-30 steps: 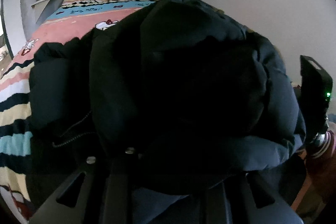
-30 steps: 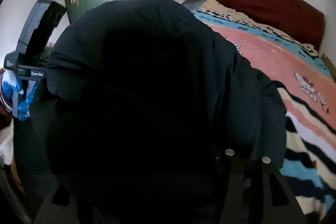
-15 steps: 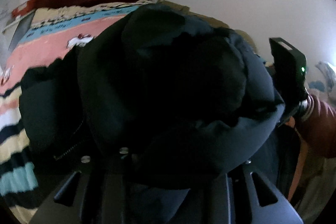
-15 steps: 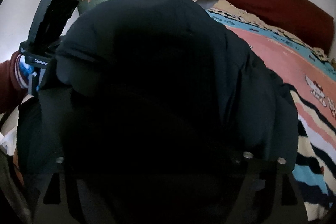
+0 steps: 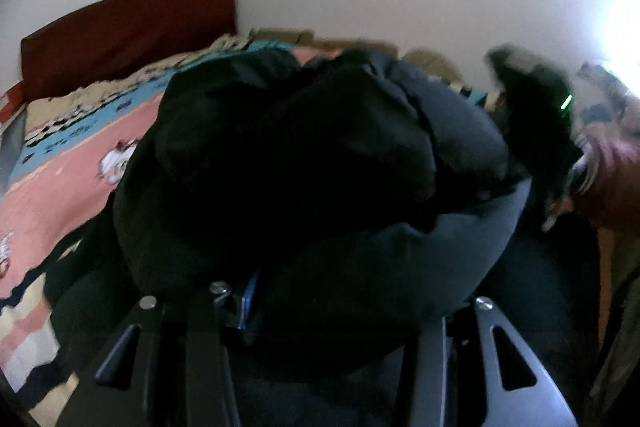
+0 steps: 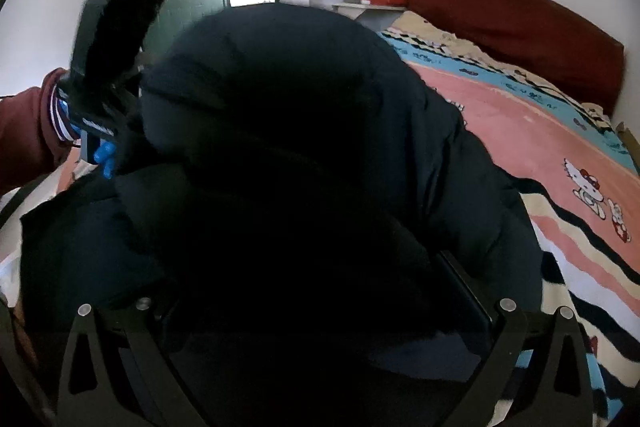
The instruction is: Fold large clothes
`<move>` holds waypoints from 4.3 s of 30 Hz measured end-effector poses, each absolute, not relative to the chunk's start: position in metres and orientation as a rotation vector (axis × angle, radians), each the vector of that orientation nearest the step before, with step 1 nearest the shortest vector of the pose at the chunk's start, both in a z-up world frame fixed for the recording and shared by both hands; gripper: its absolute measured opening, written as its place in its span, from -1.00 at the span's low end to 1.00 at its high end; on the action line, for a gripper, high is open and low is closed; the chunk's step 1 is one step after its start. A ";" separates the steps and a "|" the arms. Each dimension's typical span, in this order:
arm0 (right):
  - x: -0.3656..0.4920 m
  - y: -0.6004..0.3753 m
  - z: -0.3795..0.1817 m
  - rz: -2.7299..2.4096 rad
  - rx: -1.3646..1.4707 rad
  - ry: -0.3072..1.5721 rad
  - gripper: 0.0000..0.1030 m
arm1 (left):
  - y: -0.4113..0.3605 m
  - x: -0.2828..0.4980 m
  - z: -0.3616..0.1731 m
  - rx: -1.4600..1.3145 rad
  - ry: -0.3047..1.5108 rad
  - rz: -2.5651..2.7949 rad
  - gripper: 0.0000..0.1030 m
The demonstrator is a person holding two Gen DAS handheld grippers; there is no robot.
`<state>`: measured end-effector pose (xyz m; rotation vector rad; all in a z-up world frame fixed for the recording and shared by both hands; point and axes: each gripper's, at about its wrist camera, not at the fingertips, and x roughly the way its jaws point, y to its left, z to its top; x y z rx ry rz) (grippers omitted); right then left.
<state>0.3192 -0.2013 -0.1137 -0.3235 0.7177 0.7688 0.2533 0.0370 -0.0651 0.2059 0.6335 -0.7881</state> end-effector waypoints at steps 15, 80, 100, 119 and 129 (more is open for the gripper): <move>0.339 -0.187 -0.128 0.786 -0.309 0.760 0.99 | 0.047 0.292 -0.064 0.229 0.552 -0.828 -0.08; 0.349 -0.154 -0.103 0.816 -0.257 0.955 0.99 | 0.054 0.274 -0.091 0.019 0.830 -0.471 0.21; 0.386 -0.160 -0.163 0.584 -0.275 0.919 1.00 | 0.030 0.340 -0.160 0.074 0.782 -0.201 0.46; 0.331 -0.188 -0.122 0.624 -0.253 0.985 0.97 | 0.019 0.280 -0.133 0.111 0.908 -0.243 0.47; 0.343 -0.178 -0.168 0.587 -0.279 1.038 0.98 | 0.018 0.286 -0.164 0.116 0.901 -0.235 0.50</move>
